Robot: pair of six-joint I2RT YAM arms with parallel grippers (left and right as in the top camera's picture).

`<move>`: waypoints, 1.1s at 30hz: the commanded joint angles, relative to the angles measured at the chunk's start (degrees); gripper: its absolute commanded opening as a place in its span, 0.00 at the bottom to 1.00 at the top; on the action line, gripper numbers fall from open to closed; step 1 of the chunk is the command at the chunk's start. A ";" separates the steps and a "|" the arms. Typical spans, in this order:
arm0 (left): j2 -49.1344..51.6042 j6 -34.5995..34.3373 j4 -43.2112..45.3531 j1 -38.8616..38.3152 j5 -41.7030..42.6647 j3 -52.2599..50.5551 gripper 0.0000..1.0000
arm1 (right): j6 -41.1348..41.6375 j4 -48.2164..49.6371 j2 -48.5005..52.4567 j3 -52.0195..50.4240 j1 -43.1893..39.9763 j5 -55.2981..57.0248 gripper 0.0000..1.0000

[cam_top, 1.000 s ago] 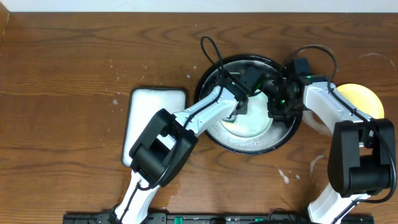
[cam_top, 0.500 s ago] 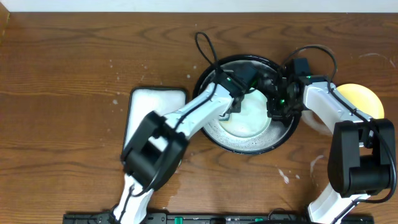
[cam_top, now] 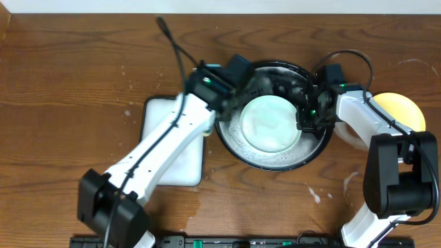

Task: Clean dirty plates on tray and stack at the side
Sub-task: 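Return the sponge with left gripper to the foam tray, then tilt the pale green plate up with right gripper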

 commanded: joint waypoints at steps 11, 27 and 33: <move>-0.98 5.92 4.81 18.56 8.81 -14.95 0.08 | -0.07 -0.13 -10.54 0.02 0.92 5.42 0.01; -0.98 6.05 6.99 22.10 13.27 -17.81 0.79 | -0.70 -0.04 -13.11 -0.07 5.79 11.65 0.09; -0.98 6.05 6.99 22.10 13.27 -17.81 0.80 | -4.42 0.83 -5.51 -0.07 0.83 1.62 0.24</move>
